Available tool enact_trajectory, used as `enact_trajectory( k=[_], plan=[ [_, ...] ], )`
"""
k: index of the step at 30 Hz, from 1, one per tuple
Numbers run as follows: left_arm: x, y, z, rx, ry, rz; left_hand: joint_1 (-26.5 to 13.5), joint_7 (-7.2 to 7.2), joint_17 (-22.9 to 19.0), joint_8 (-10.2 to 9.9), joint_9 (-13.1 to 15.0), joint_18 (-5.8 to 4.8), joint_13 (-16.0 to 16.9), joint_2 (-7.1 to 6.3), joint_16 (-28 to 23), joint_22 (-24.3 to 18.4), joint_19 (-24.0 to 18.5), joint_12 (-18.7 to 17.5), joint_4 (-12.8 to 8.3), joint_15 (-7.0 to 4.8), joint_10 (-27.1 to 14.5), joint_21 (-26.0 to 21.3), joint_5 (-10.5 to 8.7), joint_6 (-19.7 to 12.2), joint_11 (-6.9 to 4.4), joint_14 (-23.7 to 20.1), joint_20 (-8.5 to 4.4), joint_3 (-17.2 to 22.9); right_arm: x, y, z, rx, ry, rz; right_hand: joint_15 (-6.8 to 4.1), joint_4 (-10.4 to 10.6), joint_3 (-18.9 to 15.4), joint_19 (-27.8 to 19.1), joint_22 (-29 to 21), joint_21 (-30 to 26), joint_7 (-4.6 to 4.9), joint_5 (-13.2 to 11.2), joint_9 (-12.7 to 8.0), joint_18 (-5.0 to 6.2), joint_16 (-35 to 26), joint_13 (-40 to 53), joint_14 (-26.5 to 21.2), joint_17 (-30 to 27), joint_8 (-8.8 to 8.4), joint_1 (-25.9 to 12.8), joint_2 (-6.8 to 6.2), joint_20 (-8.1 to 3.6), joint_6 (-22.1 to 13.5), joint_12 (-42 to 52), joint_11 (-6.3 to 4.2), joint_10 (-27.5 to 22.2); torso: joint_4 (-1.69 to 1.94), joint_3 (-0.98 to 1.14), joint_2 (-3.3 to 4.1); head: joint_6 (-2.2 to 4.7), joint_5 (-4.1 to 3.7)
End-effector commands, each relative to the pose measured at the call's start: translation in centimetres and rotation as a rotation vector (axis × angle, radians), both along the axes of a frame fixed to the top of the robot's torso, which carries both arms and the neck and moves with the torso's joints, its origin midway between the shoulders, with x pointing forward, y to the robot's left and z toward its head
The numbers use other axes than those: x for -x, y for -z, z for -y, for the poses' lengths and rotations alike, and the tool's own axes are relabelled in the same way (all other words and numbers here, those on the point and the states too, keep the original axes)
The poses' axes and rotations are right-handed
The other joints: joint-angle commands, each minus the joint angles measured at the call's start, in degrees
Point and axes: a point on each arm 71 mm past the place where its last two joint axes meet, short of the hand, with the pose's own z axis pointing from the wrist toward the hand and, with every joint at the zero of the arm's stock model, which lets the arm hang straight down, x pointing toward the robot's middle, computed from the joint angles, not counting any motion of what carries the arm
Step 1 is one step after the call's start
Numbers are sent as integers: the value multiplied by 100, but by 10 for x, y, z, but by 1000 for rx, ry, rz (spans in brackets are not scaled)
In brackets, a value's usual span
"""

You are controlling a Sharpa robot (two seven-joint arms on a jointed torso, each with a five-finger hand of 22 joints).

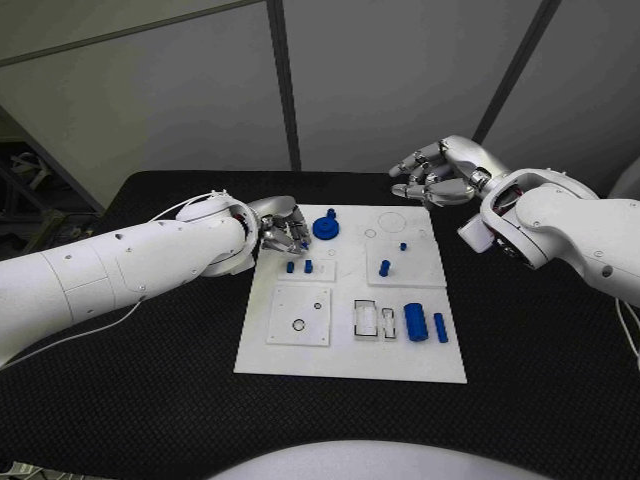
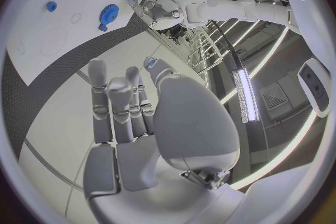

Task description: Assemble the parts on the task board

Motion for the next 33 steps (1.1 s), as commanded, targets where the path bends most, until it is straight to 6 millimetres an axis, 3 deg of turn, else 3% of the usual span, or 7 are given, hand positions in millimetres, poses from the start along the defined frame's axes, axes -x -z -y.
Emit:
enact_trajectory(
  k=[1,10,24,29,33],
  plan=[
    [0,2,0,-17,4,-20,-93,14,-16,-44,-8,-98,-1,-4,-2,-3,-4,-66,7,1,6,5,-28,-29,18,-20,-12,23,0,-1,-1,1,-7,1,-14,1,47,44,-1,-36,-35,37,-2,89,-27,-6,29,6,23,15,-9,2,23,-28,-18,10,-1,0,-3,-1,1],
    [-1,3,0,-28,-3,-32,-225,139,-168,-446,-69,-78,-17,-121,-35,-48,-99,-235,13,90,-122,-144,-36,-615,123,-93,56,42,0,-1,0,3,-7,-1,-15,2,52,41,-13,-47,-35,50,-2,91,-41,-11,29,-3,24,15,-13,0,23,-28,-19,11,-2,1,-2,1,-1],
    [-1,3,-4,-29,-13,-29,-236,167,-202,-541,-63,-72,-11,-142,-32,-42,-110,-269,1,106,-117,-167,-37,-750,141,-110,76,59,-1,1,1,25,-3,-17,-12,5,67,-8,-93,-116,-30,66,-7,104,-122,-43,2,-71,19,14,-37,0,4,-73,-14,-31,1,0,0,-12,-9],
    [0,3,-9,-31,-20,-28,-233,180,-230,-609,-64,-67,-6,-158,-32,-43,-120,-292,-14,113,-116,-191,-38,-863,149,-123,85,65,-2,6,4,118,-3,-31,17,74,234,-91,-255,-288,-3,63,-8,129,-541,-638,-117,-428,28,11,-86,17,-16,-873,22,-256,0,-2,-2,-2,-9],
    [1,2,-14,-29,-28,-20,-225,191,-273,-655,-68,-58,-2,-172,-38,-50,-138,-316,-33,114,-115,-226,-38,-1038,145,-144,91,65,-4,9,7,229,1,-12,11,48,426,159,-19,-109,-7,-11,-3,90,-557,-1419,38,-415,60,71,-145,9,133,-1775,39,-14,7,-6,-2,2,-13]
  ],
)
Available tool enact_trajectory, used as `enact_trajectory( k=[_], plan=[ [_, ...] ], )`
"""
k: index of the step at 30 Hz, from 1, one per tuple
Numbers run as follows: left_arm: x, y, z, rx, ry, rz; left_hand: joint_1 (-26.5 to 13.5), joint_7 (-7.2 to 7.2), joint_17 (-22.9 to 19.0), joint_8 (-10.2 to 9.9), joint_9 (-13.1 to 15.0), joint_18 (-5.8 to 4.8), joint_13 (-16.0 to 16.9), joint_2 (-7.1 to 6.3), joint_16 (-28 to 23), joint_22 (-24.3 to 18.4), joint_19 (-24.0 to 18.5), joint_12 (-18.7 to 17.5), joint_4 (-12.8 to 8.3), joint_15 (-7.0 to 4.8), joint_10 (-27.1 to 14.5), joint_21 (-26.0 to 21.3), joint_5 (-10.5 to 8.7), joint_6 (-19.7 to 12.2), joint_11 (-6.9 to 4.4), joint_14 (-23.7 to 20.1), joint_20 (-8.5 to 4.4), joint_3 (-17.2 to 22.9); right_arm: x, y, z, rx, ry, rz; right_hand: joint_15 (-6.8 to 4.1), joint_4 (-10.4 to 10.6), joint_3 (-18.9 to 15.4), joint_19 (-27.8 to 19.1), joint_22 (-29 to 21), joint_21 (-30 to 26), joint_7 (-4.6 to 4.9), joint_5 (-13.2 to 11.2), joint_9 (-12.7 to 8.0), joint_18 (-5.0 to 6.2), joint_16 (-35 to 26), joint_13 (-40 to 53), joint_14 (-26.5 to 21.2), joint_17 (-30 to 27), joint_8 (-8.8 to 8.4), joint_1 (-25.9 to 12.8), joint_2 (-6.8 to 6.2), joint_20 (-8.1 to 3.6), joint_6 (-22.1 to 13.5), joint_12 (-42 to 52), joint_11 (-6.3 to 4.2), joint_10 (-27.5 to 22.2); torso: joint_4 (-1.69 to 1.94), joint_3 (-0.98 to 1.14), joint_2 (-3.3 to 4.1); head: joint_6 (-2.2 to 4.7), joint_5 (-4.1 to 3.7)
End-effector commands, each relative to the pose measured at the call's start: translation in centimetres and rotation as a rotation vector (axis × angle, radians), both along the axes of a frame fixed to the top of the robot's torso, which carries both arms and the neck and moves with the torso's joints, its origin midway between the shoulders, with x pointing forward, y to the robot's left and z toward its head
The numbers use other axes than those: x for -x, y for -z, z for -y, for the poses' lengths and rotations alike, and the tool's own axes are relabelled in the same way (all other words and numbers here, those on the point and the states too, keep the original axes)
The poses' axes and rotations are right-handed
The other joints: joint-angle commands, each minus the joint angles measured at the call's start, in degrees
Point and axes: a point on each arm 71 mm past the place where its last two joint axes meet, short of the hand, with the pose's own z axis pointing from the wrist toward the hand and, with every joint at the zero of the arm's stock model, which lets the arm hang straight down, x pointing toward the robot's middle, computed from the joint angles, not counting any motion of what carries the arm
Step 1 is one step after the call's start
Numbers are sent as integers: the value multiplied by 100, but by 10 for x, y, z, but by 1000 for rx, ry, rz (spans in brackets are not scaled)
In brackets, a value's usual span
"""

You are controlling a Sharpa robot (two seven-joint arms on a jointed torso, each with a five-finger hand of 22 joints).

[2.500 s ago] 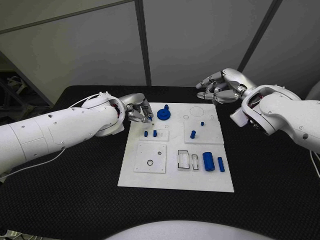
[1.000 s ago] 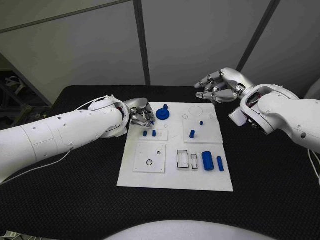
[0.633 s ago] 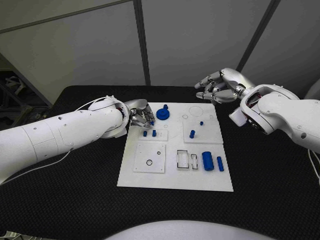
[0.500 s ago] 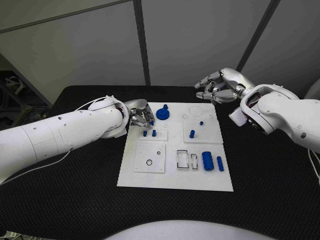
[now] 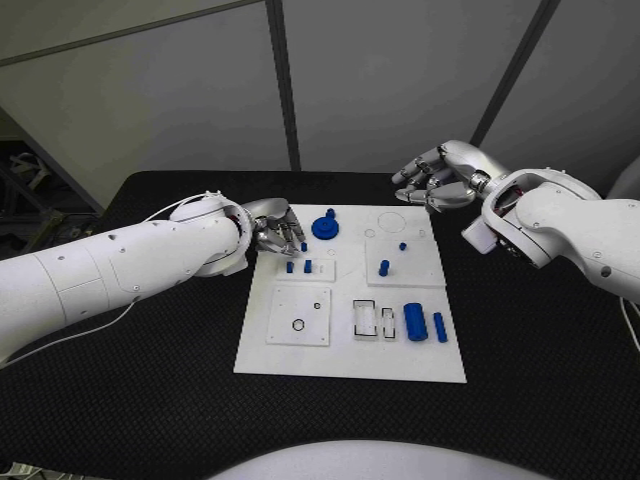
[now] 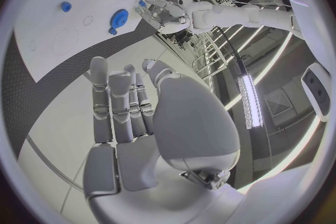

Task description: Assemble the parts on the task board

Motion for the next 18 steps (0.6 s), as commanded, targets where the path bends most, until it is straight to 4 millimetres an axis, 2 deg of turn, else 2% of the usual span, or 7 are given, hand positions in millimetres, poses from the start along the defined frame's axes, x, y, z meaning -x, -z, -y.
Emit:
enact_trajectory(
  k=[1,3,6,8,13,15,18],
  plan=[
    [1,-2,-4,0,-5,13,-20,-17,-18,-21,-5,-58,11,-31,-37,-4,-52,-28,-20,-2,10,-46,-16,-105,16,-34,4,15,-1,5,1,171,-10,14,-19,-48,101,274,311,259,-15,-85,-3,-36,191,-383,180,206,35,46,-88,-20,119,-457,7,138,7,-3,-1,6,0],
    [1,-3,-8,4,-12,24,-20,-16,-17,-22,-5,-57,12,-31,-35,-3,-52,-31,-22,-4,12,-48,-15,-129,14,-34,3,14,-1,5,2,218,-7,35,-39,-91,155,448,541,449,-29,-135,2,-79,378,-516,280,394,49,96,-88,-28,188,-630,8,167,3,1,1,9,4],
    [0,-10,-17,37,-35,63,-18,-16,-46,-18,-3,-48,13,-30,-42,-26,-74,-35,-23,-5,13,-89,-14,-149,14,-44,2,13,-2,5,3,325,-7,101,-51,-192,355,878,1144,957,-43,-392,-11,-189,882,-900,519,891,4,197,-72,-57,325,-1134,-2,384,3,2,2,32,-13],
    [0,-15,-22,76,-52,88,-22,-21,-93,86,42,-22,15,-6,-56,-104,-153,-50,-17,8,6,-229,-15,38,36,-64,7,25,-2,6,3,379,-10,140,-59,-233,444,1013,1375,1149,-61,-476,-15,-230,1046,-1082,568,1053,-45,204,-90,-61,409,-1378,-12,536,2,0,-1,35,-20],
    [2,-29,-38,272,-120,118,-97,-13,-412,271,91,102,29,-10,-177,-482,-540,-47,12,24,37,-883,-22,420,46,-209,25,13,2,13,-1,496,-25,236,-60,-320,573,1276,1854,1535,-106,-568,-19,-321,1442,-1374,660,1436,-157,200,-134,-72,530,-1776,-22,713,-6,2,0,110,-96],
    [5,-34,-44,391,-155,110,-157,-20,-593,310,91,215,54,-40,-251,-842,-893,4,32,12,109,-1484,-18,502,29,-294,22,-23,4,18,-3,534,-35,263,-54,-338,591,1307,1921,1588,-112,-605,-21,-333,1511,-1428,671,1503,-186,196,-152,-72,537,-1851,-19,728,-5,7,0,129,-141],
    [11,-41,-51,580,-212,85,-177,-3,-1163,315,60,221,71,-35,-519,-1037,-1126,26,26,24,76,-1831,-8,533,49,-621,28,-26,6,26,-6,578,-45,288,-43,-346,604,1312,1956,1618,-107,-668,-24,-338,1549,-1494,674,1534,-231,169,-184,-69,529,-1945,-6,729,-1,3,4,149,-164]
  ],
)
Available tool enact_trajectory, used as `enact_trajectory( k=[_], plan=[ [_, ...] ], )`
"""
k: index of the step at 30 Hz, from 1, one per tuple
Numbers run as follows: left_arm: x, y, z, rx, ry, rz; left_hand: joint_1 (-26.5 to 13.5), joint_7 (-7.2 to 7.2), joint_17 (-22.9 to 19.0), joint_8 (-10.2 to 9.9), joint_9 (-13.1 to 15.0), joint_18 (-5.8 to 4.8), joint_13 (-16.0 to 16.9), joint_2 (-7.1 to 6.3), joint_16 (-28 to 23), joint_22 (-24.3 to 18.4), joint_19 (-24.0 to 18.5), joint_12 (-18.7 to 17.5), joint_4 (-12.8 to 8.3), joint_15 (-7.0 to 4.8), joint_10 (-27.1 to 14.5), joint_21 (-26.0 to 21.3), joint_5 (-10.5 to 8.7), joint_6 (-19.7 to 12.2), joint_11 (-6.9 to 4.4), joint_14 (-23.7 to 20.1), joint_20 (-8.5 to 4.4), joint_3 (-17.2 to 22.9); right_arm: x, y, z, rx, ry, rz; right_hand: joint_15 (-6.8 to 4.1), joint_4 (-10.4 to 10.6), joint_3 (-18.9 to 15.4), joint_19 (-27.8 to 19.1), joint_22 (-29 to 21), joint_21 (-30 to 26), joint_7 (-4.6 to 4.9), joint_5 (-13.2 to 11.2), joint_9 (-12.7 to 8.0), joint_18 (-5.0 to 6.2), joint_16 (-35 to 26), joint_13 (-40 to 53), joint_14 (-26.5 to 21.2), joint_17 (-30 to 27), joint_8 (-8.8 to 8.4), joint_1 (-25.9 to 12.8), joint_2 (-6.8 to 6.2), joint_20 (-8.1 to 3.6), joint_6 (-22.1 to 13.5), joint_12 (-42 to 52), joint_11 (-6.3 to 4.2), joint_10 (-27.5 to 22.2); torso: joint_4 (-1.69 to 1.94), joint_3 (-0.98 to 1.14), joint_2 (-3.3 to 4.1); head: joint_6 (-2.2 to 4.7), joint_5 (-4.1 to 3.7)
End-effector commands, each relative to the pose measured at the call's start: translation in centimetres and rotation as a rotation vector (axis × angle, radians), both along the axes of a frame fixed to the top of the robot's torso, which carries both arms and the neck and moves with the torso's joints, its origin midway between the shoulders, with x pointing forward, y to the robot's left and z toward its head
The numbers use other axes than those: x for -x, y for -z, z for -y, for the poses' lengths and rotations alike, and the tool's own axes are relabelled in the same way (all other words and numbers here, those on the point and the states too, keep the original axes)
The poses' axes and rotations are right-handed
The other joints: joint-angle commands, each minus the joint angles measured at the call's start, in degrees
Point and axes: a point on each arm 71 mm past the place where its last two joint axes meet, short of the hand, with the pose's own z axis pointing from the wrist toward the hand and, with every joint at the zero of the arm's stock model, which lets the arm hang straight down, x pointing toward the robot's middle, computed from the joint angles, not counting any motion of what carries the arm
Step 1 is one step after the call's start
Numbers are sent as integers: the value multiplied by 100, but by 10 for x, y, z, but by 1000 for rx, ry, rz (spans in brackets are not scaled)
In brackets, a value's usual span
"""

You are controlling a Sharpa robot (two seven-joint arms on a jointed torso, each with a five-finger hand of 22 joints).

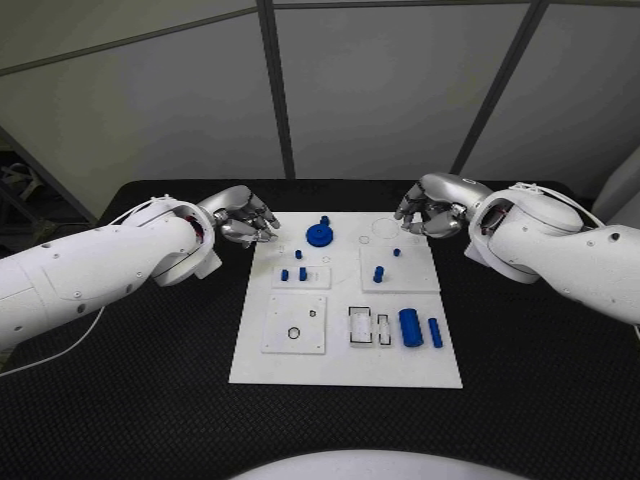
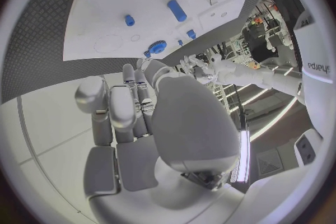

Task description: Assemble the parts on the task board

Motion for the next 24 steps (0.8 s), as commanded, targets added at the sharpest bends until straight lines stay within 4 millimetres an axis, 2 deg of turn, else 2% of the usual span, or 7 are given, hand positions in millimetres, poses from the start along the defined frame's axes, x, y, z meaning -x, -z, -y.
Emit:
enact_trajectory(
  k=[1,3,7,9,12,18,24],
  plan=[
    [5,-14,-5,407,-86,7,-56,24,-1949,7,-34,-9,26,11,-1096,-178,-186,61,3,8,-7,-299,-7,54,14,-1104,13,1,3,5,-4,154,-21,112,13,-1,41,25,22,47,23,-40,-10,-109,32,-52,214,14,-52,-25,-87,8,14,-76,15,26,1,0,5,27,-32],
    [11,-16,-6,525,-89,-15,-41,46,-2208,2,-49,-13,45,47,-1560,-292,-279,94,-11,30,-40,-482,-13,51,43,-1313,25,15,4,11,-5,183,-23,117,26,-2,45,20,30,54,36,-64,-13,-110,49,-91,211,27,-85,-47,-111,14,-6,-131,30,16,15,-6,9,34,-48],
    [22,-20,-5,693,-70,-40,-4,60,-2461,3,-56,-11,74,120,-1927,-419,-303,155,-53,33,-85,-660,-12,53,56,-1251,36,-3,7,23,-7,229,-31,111,50,4,44,8,40,62,64,-92,-15,-111,70,-161,204,41,-143,-96,-164,34,-46,-230,62,-23,12,-10,4,30,-54],
    [28,-23,-5,766,-66,-53,5,60,-2481,4,-56,-10,77,136,-1955,-430,-301,162,-58,32,-89,-675,-11,55,55,-1242,35,-3,8,28,-9,245,-35,110,63,5,44,-2,39,61,85,-98,-16,-110,88,-193,203,56,-175,-115,-189,46,-74,-272,81,-42,7,-14,5,32,-47],
    [34,-24,-5,829,-65,-64,13,64,-2510,2,-57,-8,82,153,-1995,-445,-296,171,-65,33,-100,-695,-12,50,53,-1228,33,-9,10,32,-12,257,-42,109,81,3,50,-11,43,64,105,-103,-16,-109,116,-238,202,78,-213,-131,-212,63,-106,-328,103,-71,5,-3,1,37,-33],
    [38,-26,-4,877,-68,-77,20,73,-2539,1,-58,-8,86,171,-2036,-460,-292,180,-72,37,-113,-716,-12,46,59,-1222,31,-16,9,39,-17,268,-50,97,85,-3,58,-9,50,69,103,-102,-14,-110,139,-253,205,102,-222,-127,-213,69,-109,-346,106,-78,6,-11,2,36,-41],
    [40,-26,-4,889,-71,-83,35,83,-2566,-4,-60,-9,89,192,-2074,-473,-289,187,-84,40,-133,-735,-11,35,66,-1216,30,-20,10,48,-21,279,-58,74,87,-19,90,13,93,102,100,-94,-7,-116,191,-281,213,153,-228,-107,-195,77,-91,-367,106,-63,-1,-6,5,27,-53]
  ],
)
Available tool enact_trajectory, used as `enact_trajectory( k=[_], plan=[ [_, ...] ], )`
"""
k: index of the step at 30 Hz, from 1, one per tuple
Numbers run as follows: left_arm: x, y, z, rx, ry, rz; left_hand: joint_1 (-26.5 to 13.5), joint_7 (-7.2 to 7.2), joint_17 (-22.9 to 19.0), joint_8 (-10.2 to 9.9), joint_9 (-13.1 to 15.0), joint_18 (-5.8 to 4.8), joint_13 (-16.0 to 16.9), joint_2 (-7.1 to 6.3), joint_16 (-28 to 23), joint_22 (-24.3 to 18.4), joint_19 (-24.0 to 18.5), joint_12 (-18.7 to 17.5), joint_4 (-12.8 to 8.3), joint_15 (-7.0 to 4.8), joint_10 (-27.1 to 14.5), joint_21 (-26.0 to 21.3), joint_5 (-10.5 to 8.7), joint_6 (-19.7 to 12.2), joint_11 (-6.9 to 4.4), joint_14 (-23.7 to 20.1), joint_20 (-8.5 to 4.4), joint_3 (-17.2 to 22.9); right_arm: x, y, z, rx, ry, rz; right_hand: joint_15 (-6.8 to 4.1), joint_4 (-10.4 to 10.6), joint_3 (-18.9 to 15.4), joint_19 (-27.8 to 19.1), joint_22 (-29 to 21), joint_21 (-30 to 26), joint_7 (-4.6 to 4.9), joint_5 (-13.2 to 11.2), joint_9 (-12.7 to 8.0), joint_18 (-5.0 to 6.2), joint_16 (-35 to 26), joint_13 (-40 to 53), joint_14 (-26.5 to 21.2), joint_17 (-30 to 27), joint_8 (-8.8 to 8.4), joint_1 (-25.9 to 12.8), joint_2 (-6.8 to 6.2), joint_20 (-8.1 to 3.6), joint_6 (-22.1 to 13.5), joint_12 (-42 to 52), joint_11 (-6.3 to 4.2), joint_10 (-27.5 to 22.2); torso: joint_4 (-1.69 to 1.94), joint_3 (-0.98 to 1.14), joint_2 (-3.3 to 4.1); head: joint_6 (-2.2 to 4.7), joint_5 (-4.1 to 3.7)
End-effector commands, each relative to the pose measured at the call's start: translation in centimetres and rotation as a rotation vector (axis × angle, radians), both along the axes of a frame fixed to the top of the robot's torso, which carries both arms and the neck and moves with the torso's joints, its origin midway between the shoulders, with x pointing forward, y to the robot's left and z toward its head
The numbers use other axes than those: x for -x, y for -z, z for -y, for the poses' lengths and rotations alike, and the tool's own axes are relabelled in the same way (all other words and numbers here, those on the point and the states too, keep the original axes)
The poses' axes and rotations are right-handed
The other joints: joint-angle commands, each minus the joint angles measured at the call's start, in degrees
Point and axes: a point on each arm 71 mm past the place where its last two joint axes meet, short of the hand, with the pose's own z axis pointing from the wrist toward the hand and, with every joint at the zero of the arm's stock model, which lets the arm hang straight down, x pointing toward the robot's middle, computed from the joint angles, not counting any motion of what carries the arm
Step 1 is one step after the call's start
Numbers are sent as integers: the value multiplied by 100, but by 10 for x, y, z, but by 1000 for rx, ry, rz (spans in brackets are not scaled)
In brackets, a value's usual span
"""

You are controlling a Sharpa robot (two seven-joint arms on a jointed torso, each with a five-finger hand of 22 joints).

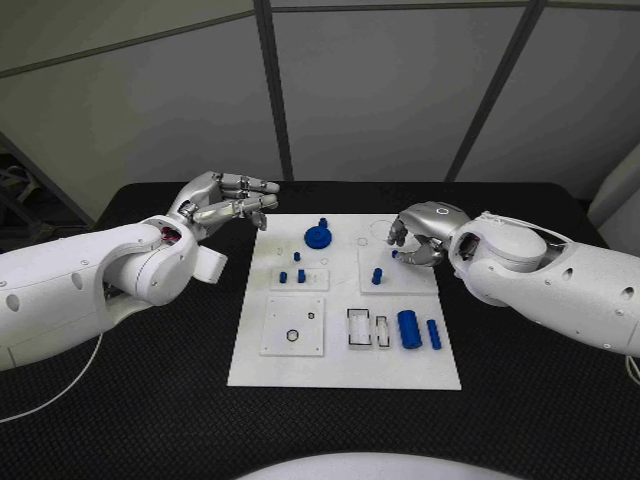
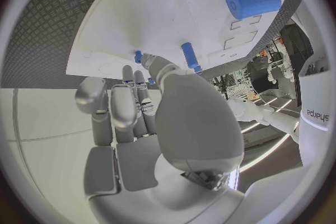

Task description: Assemble the parts on the task board

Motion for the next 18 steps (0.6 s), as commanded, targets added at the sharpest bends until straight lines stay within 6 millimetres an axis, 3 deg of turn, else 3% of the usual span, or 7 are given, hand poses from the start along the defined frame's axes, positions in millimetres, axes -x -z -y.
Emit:
enact_trajectory(
  k=[1,18],
  plan=[
    [0,-3,0,63,-5,8,17,53,-11,-5,-9,-7,5,60,-41,-13,-18,34,-36,9,-39,-23,-12,3,12,43,-1,-4,0,3,-1,31,-5,-2,24,-10,51,28,46,64,6,-21,6,-119,68,-23,196,47,-29,16,-10,43,10,-30,15,22,-8,5,2,2,-7],
    [0,-2,0,60,-12,-1,50,84,-56,-18,-12,-9,9,104,-97,-30,-5,45,-64,19,-84,-48,-11,-31,33,65,0,-9,2,19,-6,48,-4,-45,-84,-266,367,359,594,489,-109,-231,86,-222,341,-66,241,287,98,206,173,-24,486,19,-126,561,-10,8,-3,-35,10]
  ],
)
